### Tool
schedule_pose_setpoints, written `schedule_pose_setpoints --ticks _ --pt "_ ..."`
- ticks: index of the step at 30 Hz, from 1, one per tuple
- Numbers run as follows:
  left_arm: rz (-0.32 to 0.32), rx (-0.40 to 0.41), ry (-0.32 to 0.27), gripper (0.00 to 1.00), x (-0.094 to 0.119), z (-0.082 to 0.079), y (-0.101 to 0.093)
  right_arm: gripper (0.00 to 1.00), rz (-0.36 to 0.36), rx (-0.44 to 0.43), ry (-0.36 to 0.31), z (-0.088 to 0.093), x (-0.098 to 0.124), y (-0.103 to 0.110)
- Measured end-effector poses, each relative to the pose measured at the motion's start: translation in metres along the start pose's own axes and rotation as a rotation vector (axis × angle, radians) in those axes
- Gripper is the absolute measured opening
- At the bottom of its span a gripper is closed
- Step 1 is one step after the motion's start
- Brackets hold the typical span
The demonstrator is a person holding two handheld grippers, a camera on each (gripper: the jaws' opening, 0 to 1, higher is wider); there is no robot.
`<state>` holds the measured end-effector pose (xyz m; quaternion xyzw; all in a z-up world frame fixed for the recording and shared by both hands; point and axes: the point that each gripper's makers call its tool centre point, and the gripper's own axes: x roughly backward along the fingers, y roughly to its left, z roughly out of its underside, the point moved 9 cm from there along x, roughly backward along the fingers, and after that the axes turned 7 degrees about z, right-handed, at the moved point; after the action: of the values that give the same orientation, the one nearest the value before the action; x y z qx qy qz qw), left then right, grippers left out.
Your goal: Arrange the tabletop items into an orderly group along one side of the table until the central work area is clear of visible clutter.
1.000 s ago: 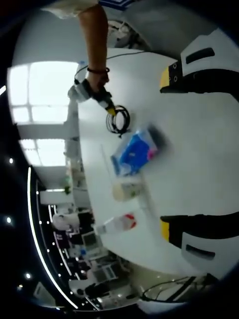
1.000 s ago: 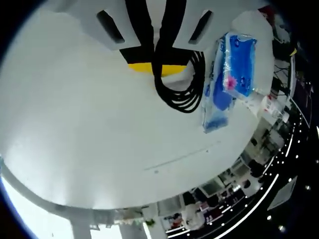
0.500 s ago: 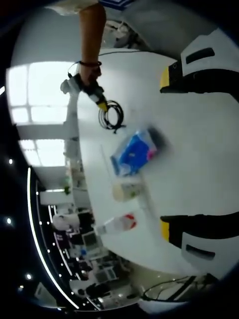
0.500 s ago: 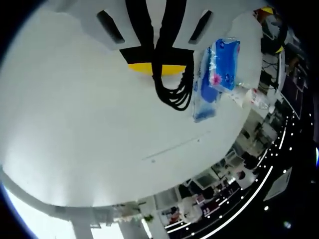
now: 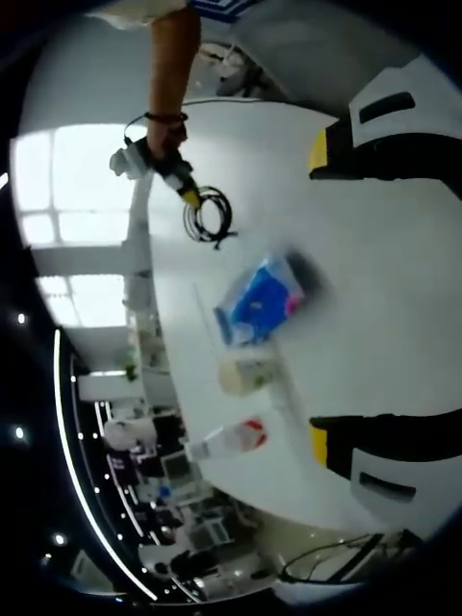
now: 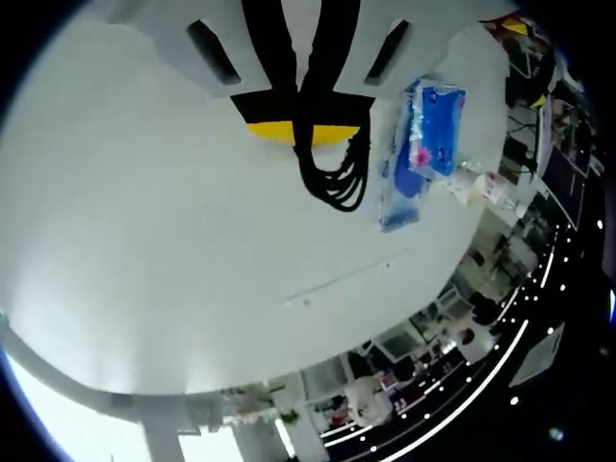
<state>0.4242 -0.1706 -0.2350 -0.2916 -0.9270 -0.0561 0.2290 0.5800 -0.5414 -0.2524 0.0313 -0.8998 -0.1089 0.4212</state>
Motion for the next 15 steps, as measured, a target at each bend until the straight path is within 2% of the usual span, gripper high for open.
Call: schedule_pose_setpoints --ticks 15 --pt "-0.002 0.004 -0.007 0.99 -0.001 -0.001 0.002 0.02 0.016 -0.070 0.063 0.010 -0.011 -0.014"
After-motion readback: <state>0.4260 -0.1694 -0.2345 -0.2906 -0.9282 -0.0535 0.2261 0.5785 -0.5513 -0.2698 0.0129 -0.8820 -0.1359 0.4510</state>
